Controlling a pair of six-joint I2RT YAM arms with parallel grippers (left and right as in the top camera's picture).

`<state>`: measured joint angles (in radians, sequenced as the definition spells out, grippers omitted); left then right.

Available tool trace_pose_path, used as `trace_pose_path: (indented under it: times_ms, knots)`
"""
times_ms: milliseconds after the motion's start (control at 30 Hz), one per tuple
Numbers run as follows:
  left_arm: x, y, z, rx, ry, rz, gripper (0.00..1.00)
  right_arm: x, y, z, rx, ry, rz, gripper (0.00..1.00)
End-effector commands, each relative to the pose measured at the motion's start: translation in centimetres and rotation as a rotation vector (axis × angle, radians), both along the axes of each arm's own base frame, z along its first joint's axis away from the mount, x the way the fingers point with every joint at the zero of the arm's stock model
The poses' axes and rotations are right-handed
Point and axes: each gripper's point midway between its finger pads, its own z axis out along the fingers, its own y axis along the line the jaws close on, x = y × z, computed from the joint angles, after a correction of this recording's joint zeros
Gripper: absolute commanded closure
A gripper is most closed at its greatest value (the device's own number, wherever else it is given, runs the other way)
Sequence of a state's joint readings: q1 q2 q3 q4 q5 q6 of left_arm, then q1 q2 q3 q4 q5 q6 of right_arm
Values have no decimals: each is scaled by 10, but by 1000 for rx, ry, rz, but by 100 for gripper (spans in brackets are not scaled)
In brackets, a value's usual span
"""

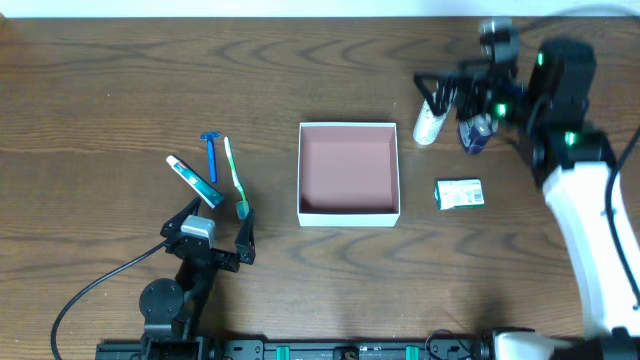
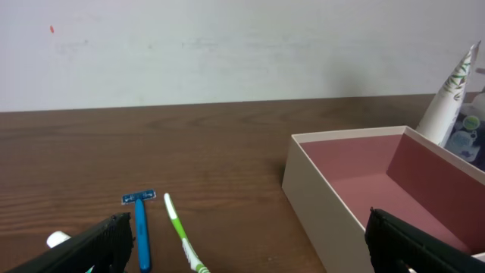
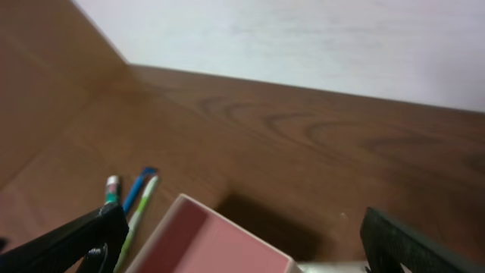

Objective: Pack container
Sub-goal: 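Move the right gripper up to the white Pantene tube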

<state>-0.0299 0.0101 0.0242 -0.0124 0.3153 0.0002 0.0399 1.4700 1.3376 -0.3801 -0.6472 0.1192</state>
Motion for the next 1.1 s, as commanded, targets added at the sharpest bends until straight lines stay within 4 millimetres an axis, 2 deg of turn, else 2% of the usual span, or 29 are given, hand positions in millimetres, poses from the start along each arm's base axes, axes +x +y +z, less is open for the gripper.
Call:
trace_pose_path:
  times_ms: [0, 200, 300, 467, 567, 633, 733, 867, 967, 1067]
  knots:
    - [-1, -4, -16, -1, 46, -20, 2, -1, 28, 42, 30, -76, 140, 1]
    - [-1, -4, -16, -1, 46, -20, 2, -12, 52, 84, 59, -211, 244, 1]
    - [-1, -4, -16, -1, 46, -20, 2, -21, 65, 96, 113, -229, 309, 1]
    - [-1, -4, -16, -1, 46, -20, 2, -17, 64, 112, 155, -244, 274, 1]
    - [-1, -4, -16, -1, 46, -20, 2, -3, 51, 109, 174, -160, 132, 1]
    - [-1, -4, -16, -1, 46, -20, 2, 9, 33, 98, 153, -75, -28, 1]
    - [-1, -4, -16, -1, 46, -20, 2, 18, -18, 72, 79, 101, -404, 1]
    - [-1, -4, -16, -1, 46, -20, 2, 5, -66, 59, -12, 198, -718, 1]
    - [-1, -4, -16, -1, 46, -20, 2, -2, -82, 55, -49, 233, -821, 1]
    - [-1, -4, -16, -1, 46, -20, 2, -3, -82, 38, -60, 309, -843, 1]
